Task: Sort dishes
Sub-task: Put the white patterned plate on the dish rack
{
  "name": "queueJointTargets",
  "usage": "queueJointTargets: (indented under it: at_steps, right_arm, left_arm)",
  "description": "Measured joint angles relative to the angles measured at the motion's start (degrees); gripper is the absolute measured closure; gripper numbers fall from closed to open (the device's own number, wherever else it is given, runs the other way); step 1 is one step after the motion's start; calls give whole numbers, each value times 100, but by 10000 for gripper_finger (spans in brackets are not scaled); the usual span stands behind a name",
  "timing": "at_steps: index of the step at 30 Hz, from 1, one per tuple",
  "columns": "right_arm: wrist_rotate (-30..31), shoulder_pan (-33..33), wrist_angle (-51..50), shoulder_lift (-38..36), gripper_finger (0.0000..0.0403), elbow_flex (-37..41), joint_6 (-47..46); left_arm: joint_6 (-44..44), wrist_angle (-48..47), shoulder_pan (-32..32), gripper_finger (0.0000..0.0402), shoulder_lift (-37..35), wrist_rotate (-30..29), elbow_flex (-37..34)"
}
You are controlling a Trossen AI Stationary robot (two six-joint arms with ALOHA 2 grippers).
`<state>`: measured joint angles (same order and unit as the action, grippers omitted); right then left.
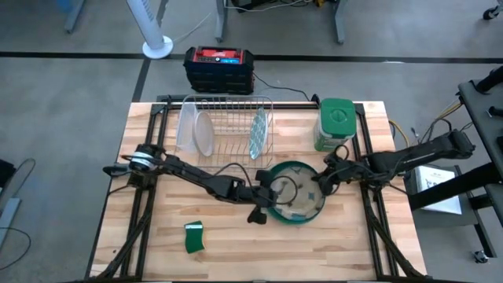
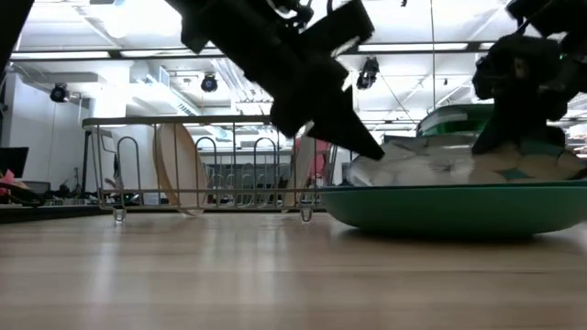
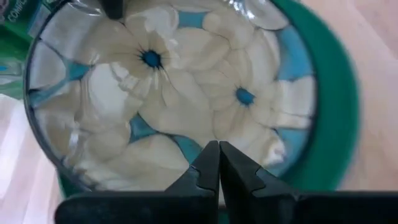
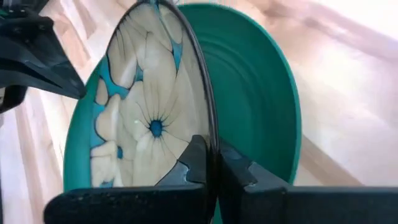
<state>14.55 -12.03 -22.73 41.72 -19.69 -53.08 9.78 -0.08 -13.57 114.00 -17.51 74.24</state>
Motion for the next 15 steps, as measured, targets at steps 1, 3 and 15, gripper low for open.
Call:
queueJointTargets:
  at_steps: [1,3,15]
  right_arm:
    - [39,0,-100,-89,401,-64,33]
    - [185,-1,-353,-229,401,-217,139]
    - [653,-11,-1812,-187,402,-1515,250]
  left_arm:
    - [10,0,-9,401,-70,0,0]
    - [53,2,-43,402,-234,-3,2]
    - [379,-503,-359,401,-979,-2,9]
